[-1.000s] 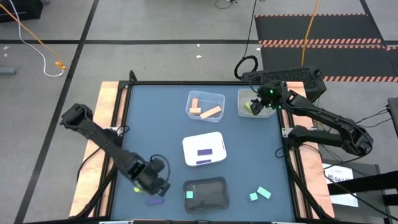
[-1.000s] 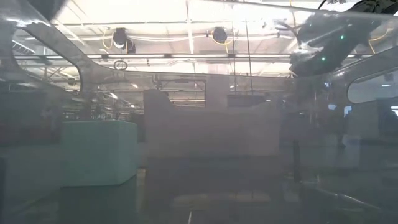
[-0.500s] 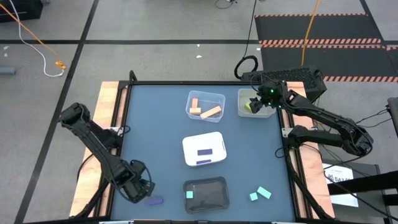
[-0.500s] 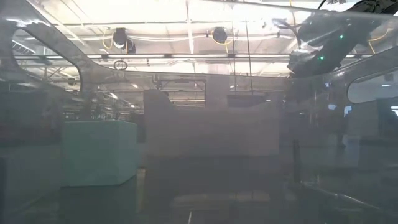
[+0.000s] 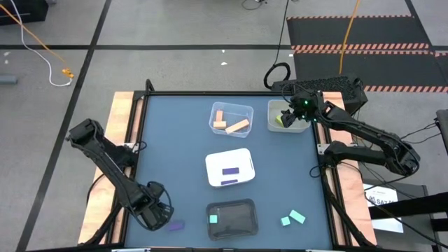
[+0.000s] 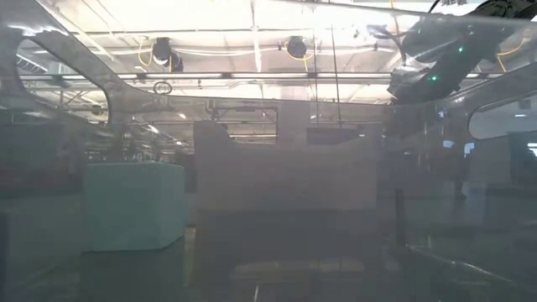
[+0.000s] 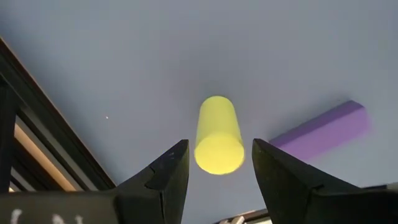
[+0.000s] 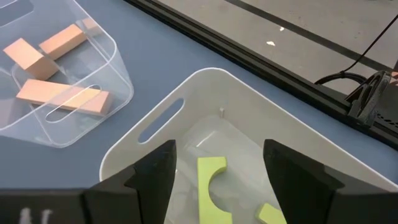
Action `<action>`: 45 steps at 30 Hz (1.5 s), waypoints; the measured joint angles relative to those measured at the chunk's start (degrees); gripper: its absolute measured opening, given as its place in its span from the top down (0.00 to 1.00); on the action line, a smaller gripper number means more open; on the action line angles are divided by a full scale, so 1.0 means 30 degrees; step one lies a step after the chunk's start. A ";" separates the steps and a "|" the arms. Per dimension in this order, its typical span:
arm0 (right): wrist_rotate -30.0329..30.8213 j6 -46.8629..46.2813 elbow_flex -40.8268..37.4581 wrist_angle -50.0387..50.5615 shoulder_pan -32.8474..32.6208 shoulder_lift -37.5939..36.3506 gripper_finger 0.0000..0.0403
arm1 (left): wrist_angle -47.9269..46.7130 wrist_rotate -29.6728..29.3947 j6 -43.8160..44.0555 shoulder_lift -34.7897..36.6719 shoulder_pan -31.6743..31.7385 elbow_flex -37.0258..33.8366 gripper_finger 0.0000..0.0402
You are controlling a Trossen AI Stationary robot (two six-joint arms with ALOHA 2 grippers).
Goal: Sort & place blocks by color
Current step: Put the yellow-green round block into the grey bin
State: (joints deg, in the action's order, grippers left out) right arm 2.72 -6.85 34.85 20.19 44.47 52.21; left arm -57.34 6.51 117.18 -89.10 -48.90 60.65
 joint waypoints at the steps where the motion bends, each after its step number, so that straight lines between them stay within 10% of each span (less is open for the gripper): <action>1: 0.0000 0.0000 0.0000 0.0000 0.0000 0.0000 0.42 | 0.0019 -0.0001 0.0072 0.0001 0.0000 -0.0096 0.56; 29: -0.0007 -0.0561 -0.0007 -0.0074 0.0000 0.0000 0.42 | 0.3468 0.1069 -0.0223 0.0042 0.0248 -0.2283 0.68; 38: -0.2440 -0.0316 -0.0007 -0.1772 0.0000 0.0000 0.42 | 0.0752 -0.6568 -0.3338 0.1625 0.1982 -0.2290 0.68; 45: -0.4996 -0.1518 -0.0007 -0.4300 -0.0042 0.0000 0.42 | -0.0207 -1.7774 -0.7709 0.4014 0.4729 -0.2290 0.68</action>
State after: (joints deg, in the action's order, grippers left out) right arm -12.27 -11.41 34.83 7.29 44.34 52.21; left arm -57.96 -46.81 94.05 -77.06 -34.72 53.78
